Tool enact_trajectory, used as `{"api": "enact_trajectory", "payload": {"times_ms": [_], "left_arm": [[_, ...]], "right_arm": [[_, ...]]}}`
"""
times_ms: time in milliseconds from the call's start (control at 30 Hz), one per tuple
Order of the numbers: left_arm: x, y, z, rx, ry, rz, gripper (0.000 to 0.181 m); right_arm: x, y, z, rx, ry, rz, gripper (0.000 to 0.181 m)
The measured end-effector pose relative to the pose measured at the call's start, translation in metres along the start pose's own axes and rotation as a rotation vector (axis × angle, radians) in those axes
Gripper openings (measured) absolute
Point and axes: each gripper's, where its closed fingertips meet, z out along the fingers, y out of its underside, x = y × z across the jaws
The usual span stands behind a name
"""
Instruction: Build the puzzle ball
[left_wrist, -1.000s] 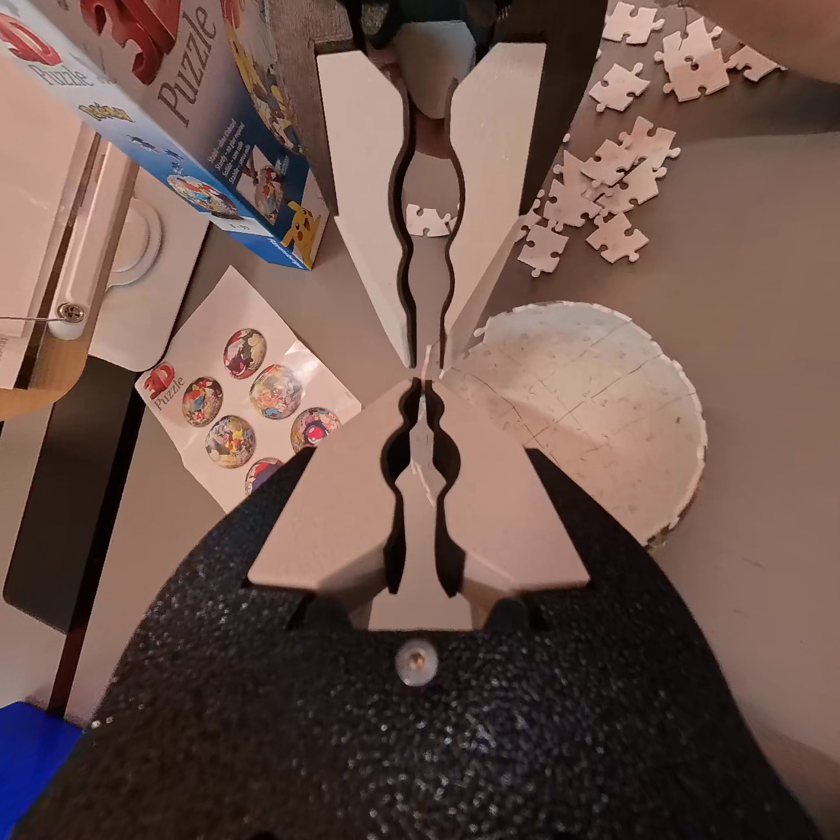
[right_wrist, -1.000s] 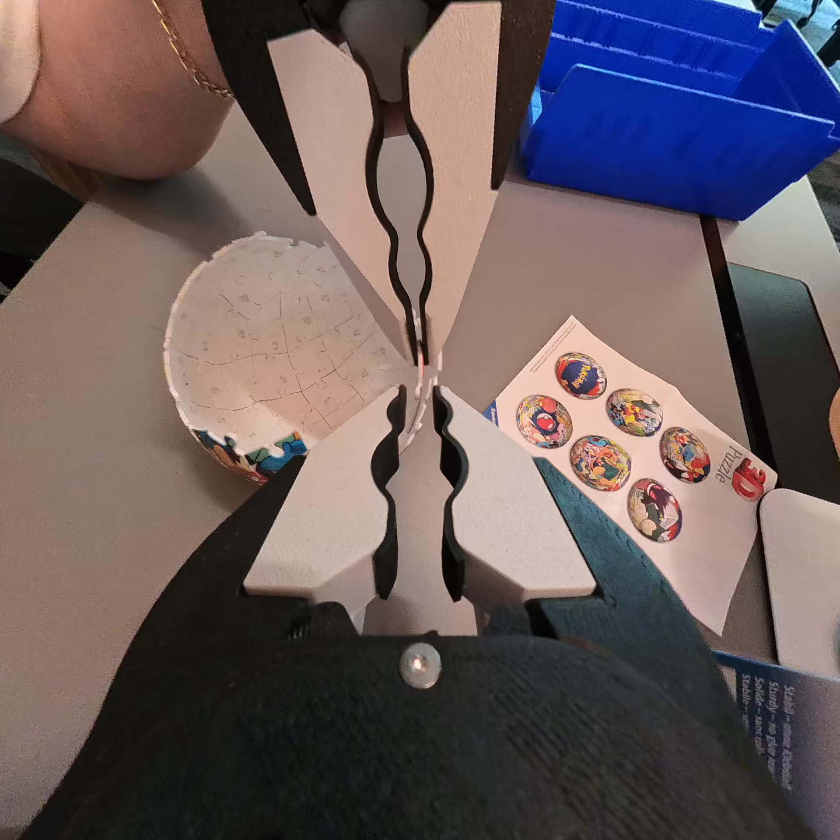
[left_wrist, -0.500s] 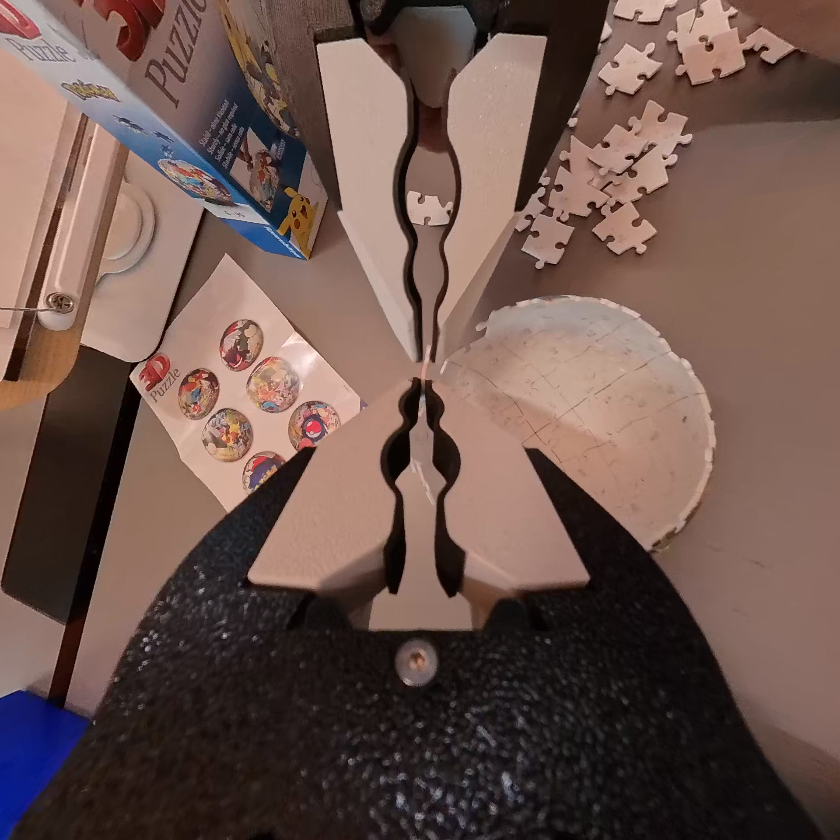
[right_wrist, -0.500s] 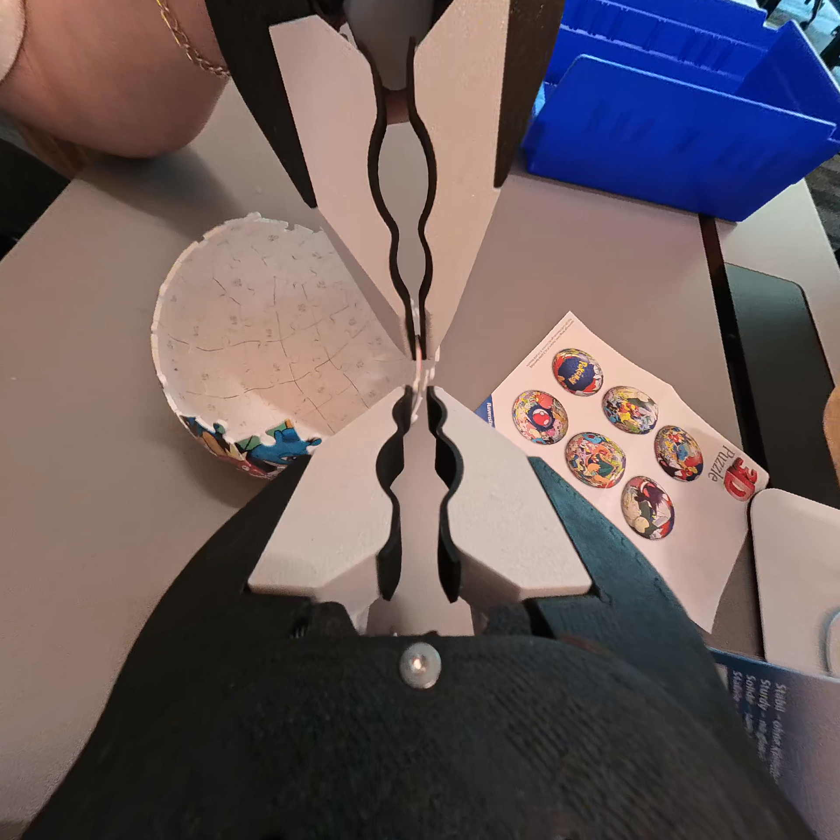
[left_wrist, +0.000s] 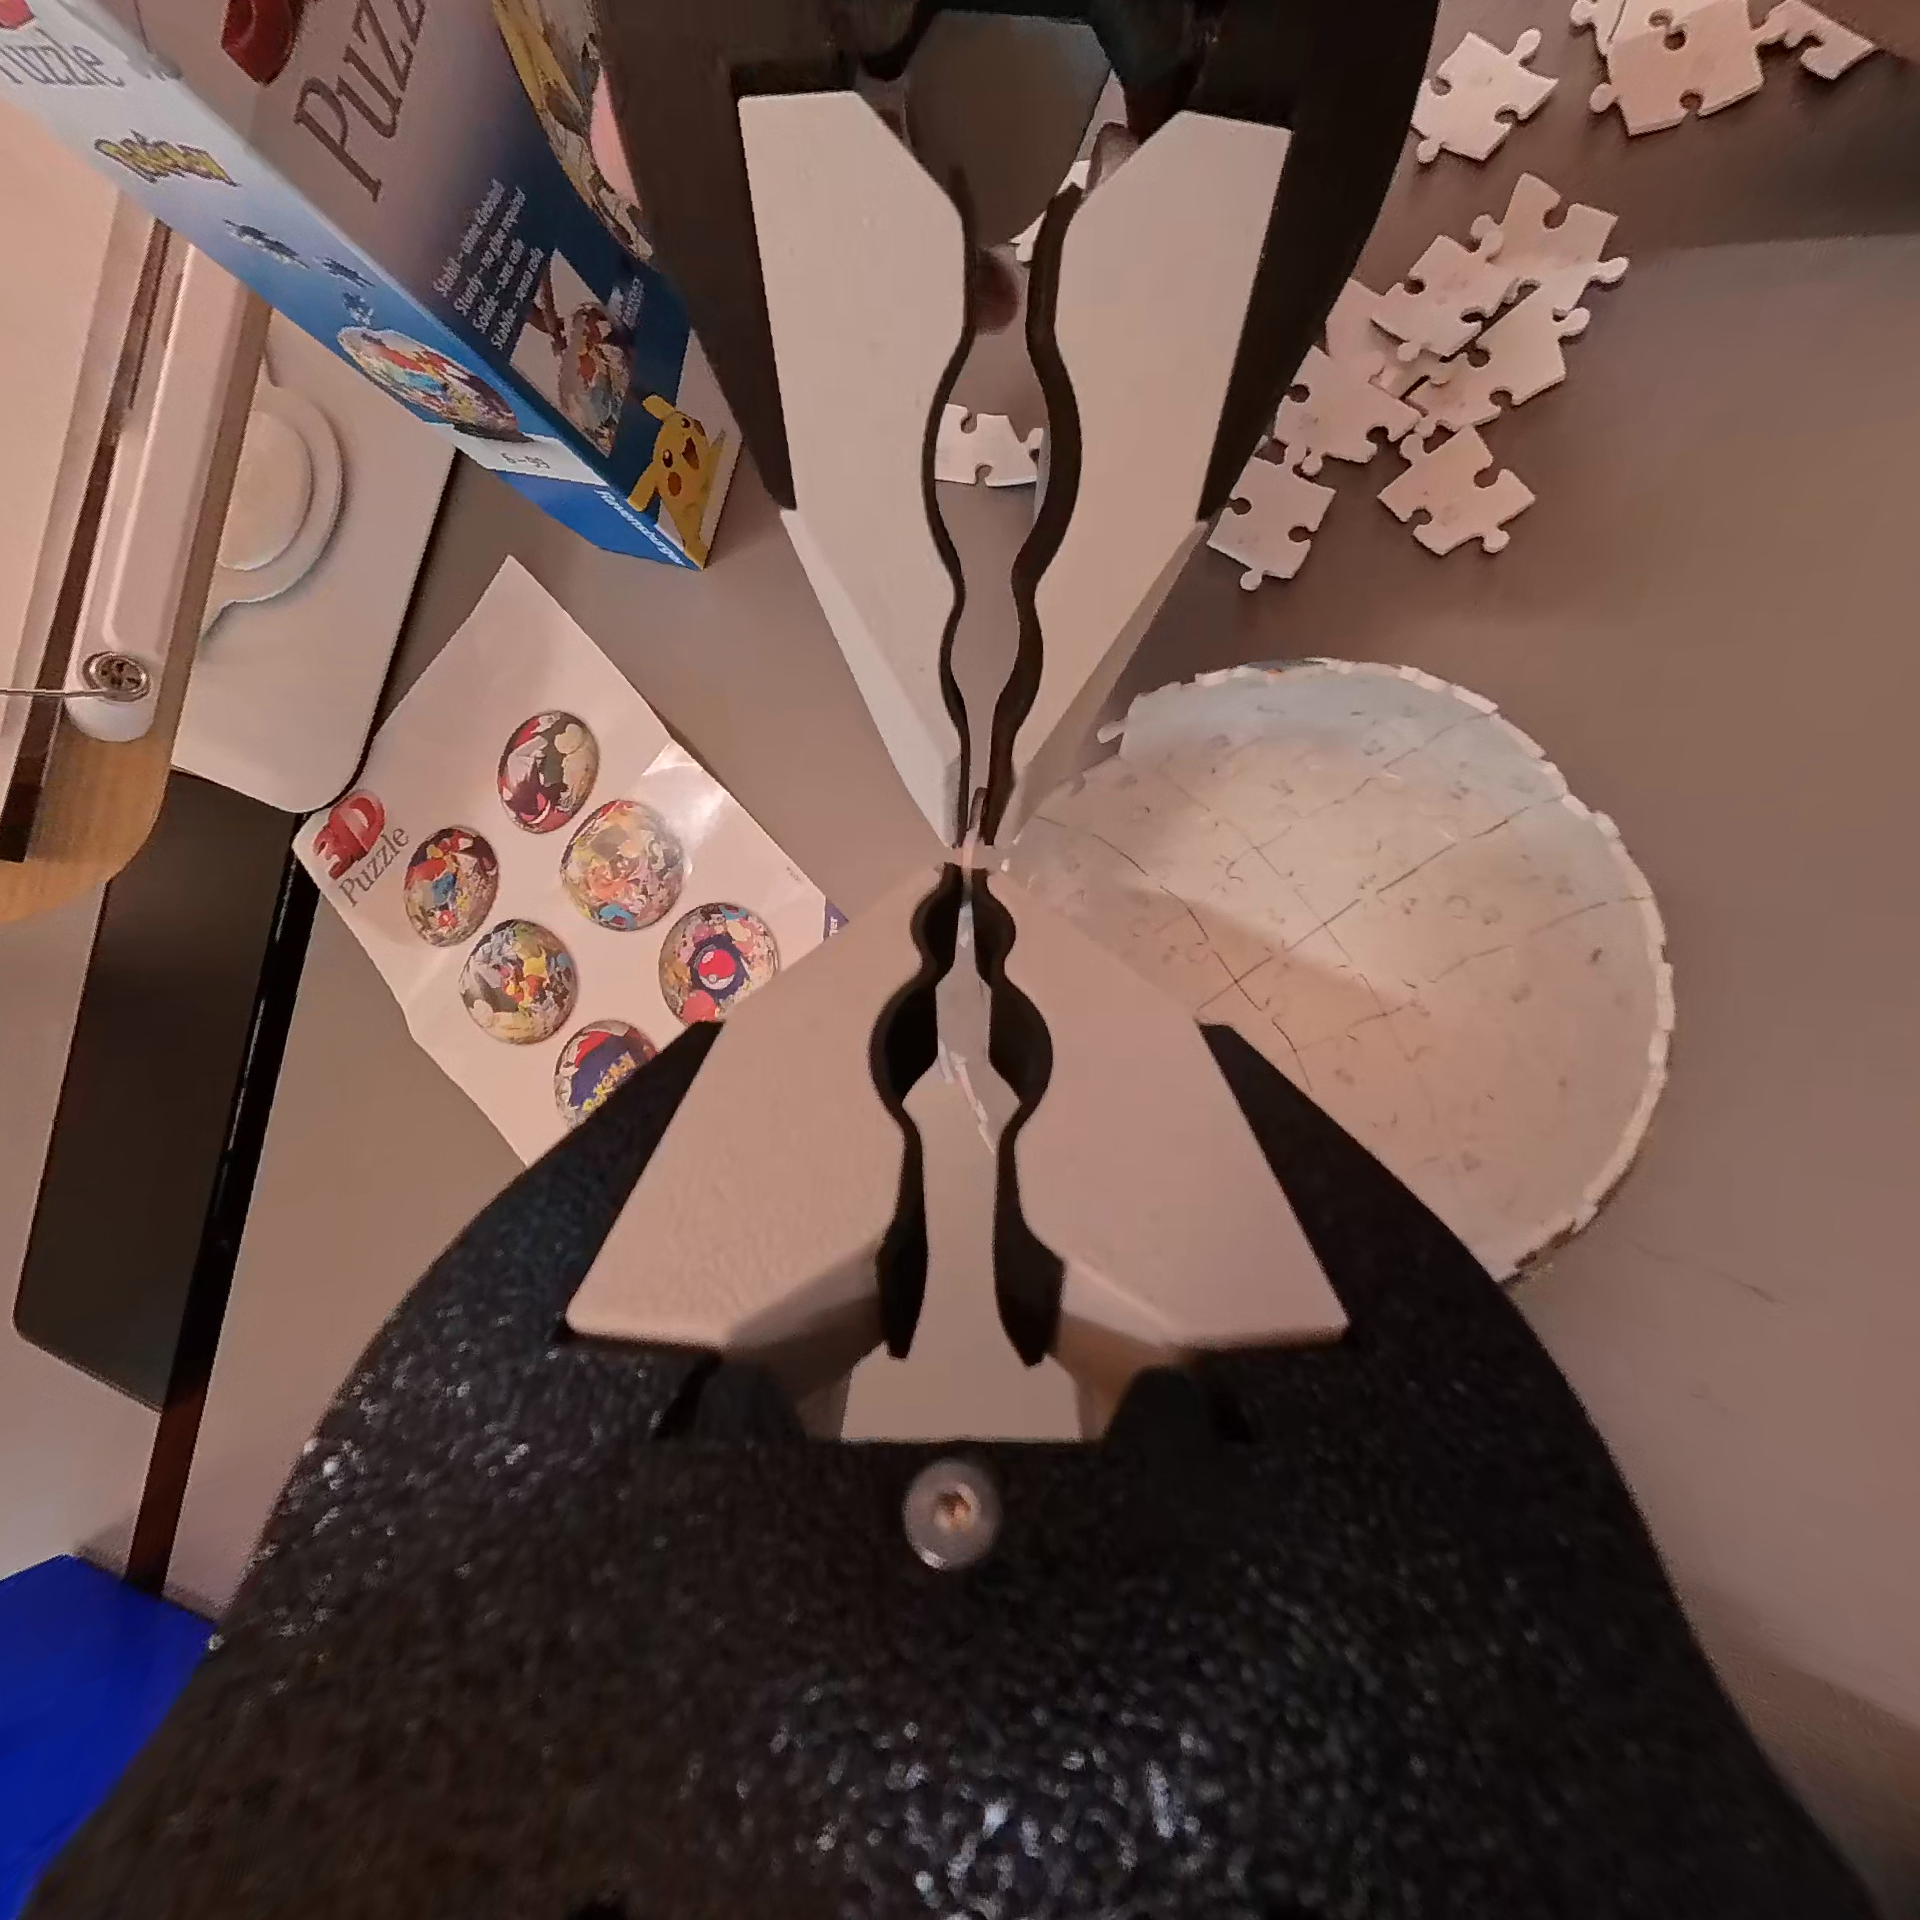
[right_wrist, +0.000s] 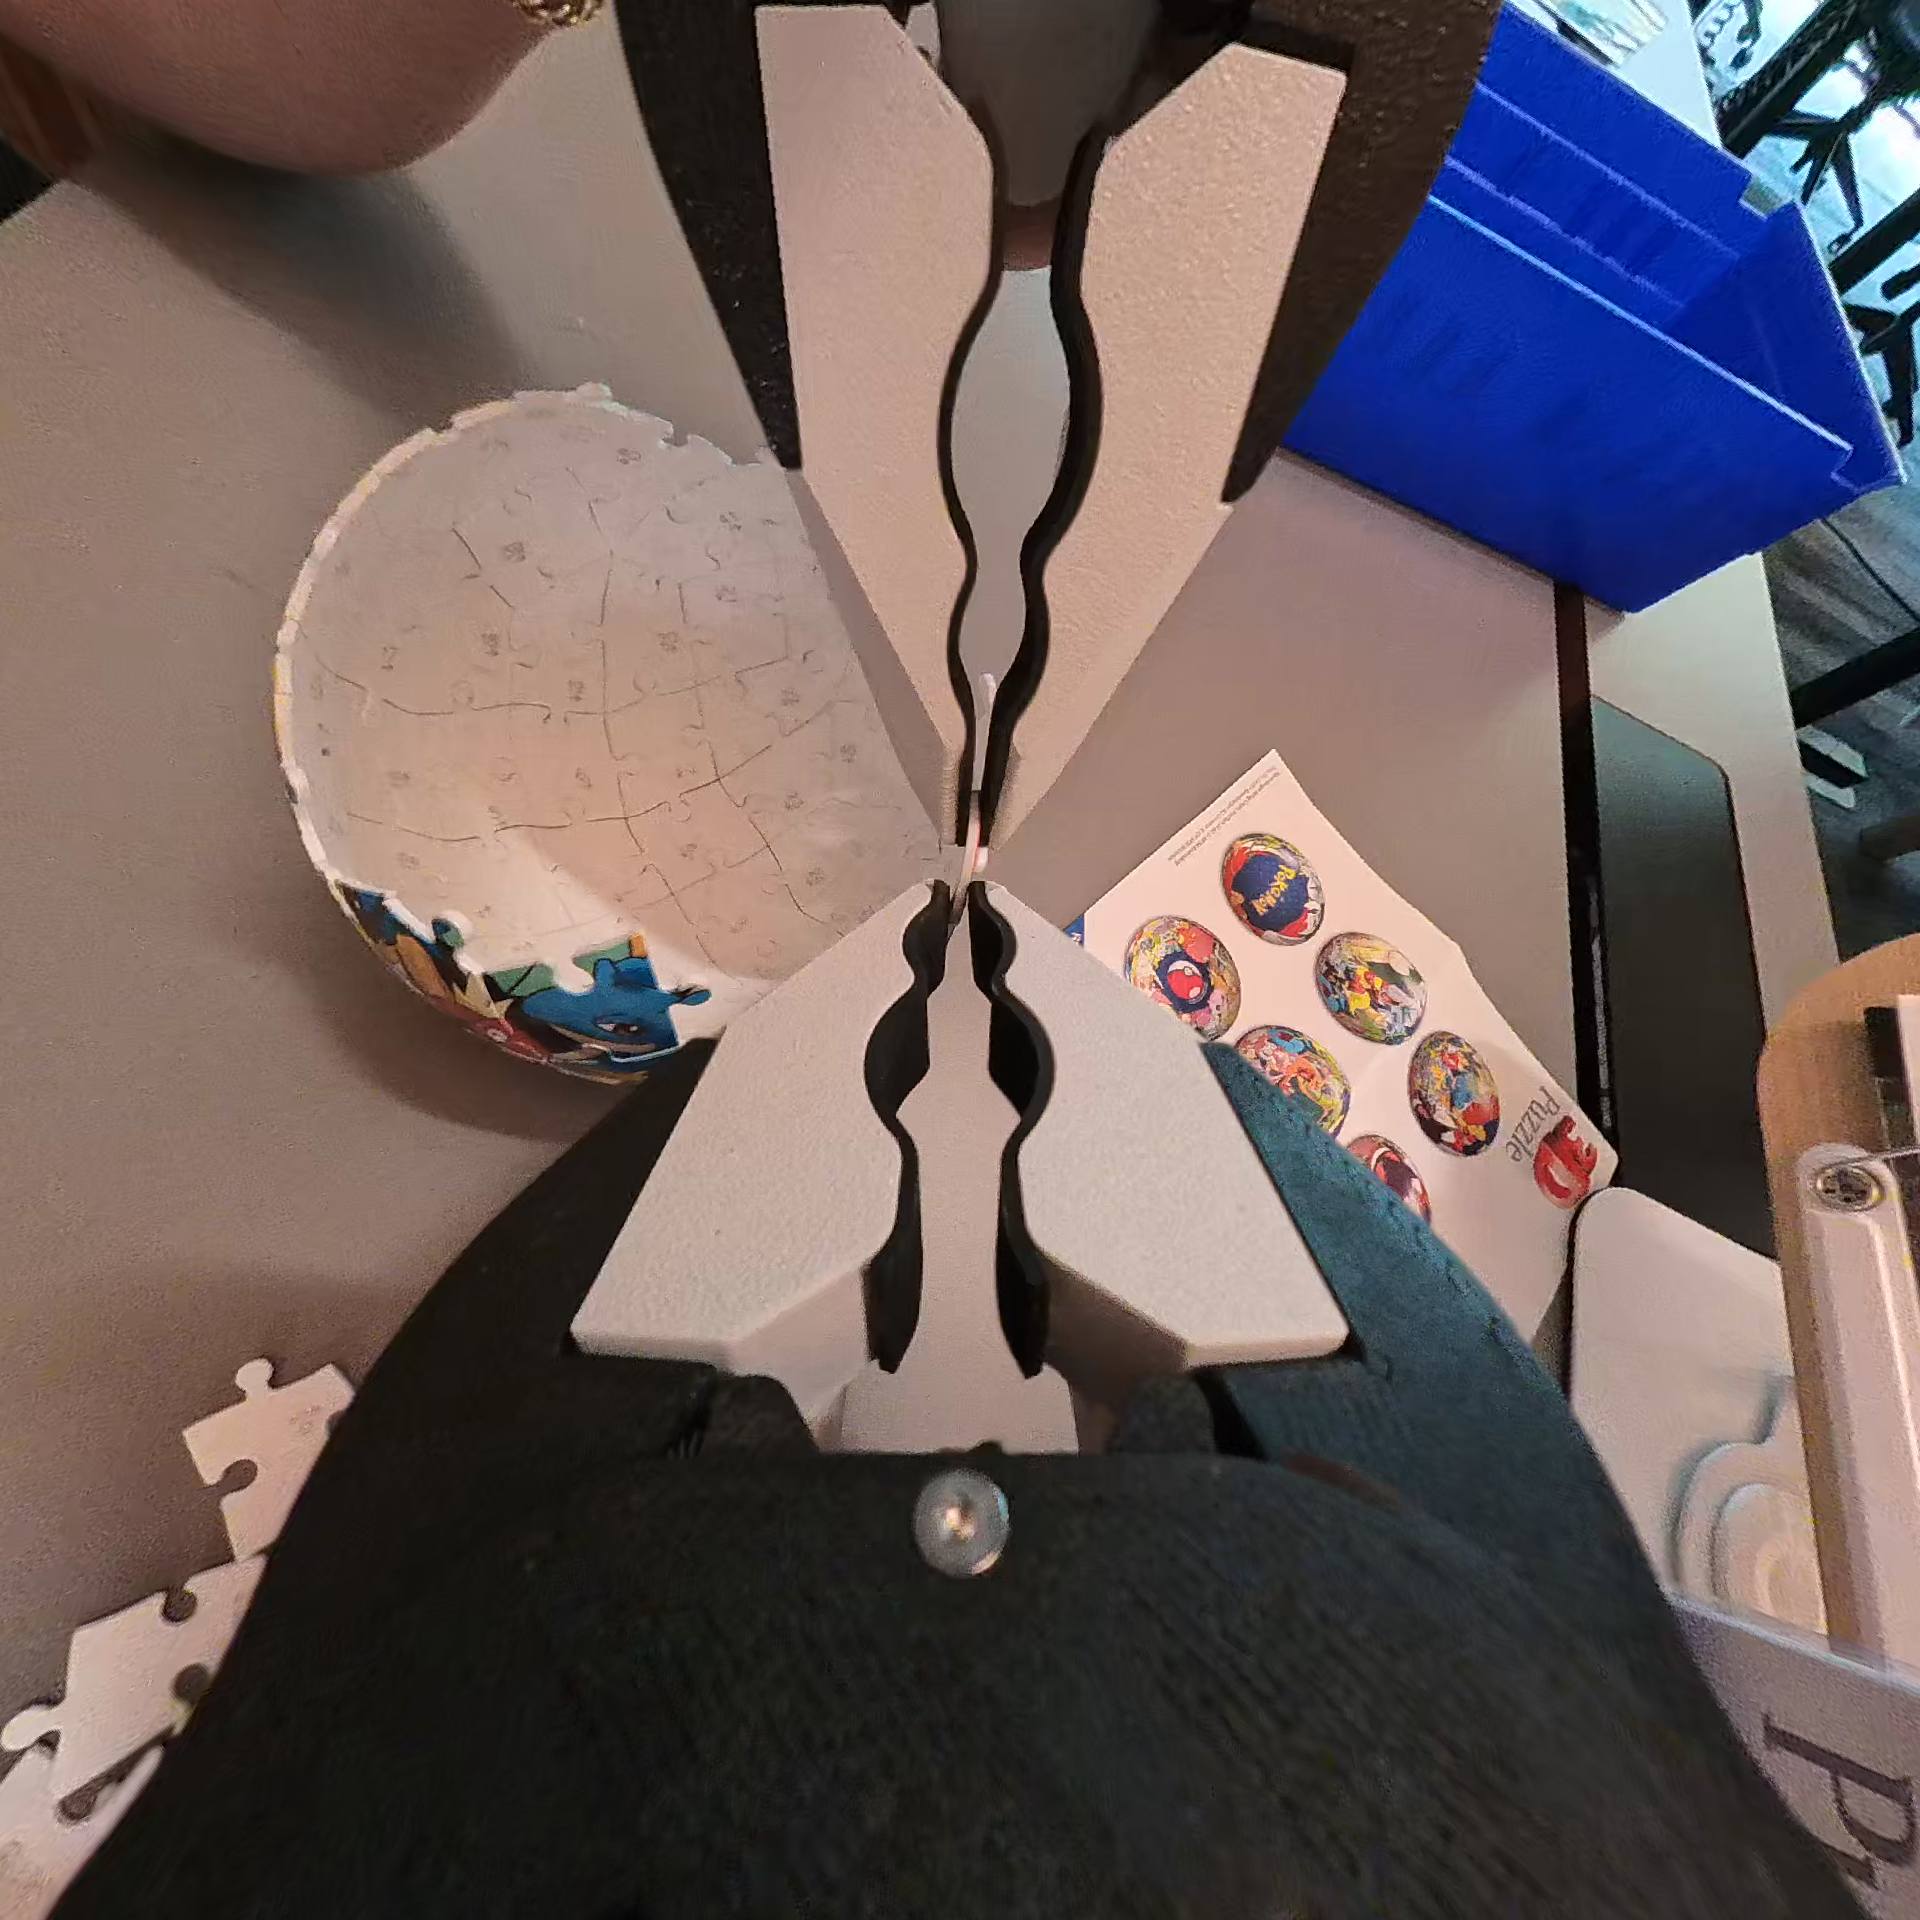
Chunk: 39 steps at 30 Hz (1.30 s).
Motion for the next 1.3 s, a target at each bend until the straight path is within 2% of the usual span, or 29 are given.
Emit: {"api": "enact_trajectory", "payload": {"times_ms": [133,233,333,500,667,800,933,1100,1300], "left_arm": [[0.000,-0.001,-0.001,0.007,0.002,-0.002,0.000],[0.000,0.000,-0.001,0.005,0.002,0.004,0.000],[0.002,-0.001,0.001,0.003,0.011,0.010,0.000],[0.003,0.002,0.003,-0.020,0.010,0.023,0.000],[0.003,0.002,0.004,-0.023,0.004,0.023,0.000],[0.004,0.000,0.003,-0.008,0.013,0.015,0.000],[0.005,0.000,0.003,-0.013,0.017,0.022,0.000],[0.007,0.002,0.004,-0.029,0.015,0.035,0.000],[0.000,-0.005,-0.005,0.034,-0.012,-0.024,0.006]], "right_arm": [[0.006,-0.008,0.001,0.049,0.055,0.027,0.010],[0.007,-0.007,0.001,0.052,0.036,0.111,0.014],[0.006,-0.007,0.000,0.081,0.032,0.081,0.015],[0.004,0.001,-0.002,0.035,0.019,0.113,0.019],[0.000,0.005,0.001,0.025,-0.016,0.128,0.010],[0.000,0.007,0.004,0.003,-0.015,0.121,0.013],[-0.006,0.006,0.005,-0.006,-0.040,0.082,0.003],[-0.008,0.007,0.007,-0.036,-0.046,0.040,0.002],[-0.001,0.004,0.002,0.017,-0.039,0.192,0.000]]}}
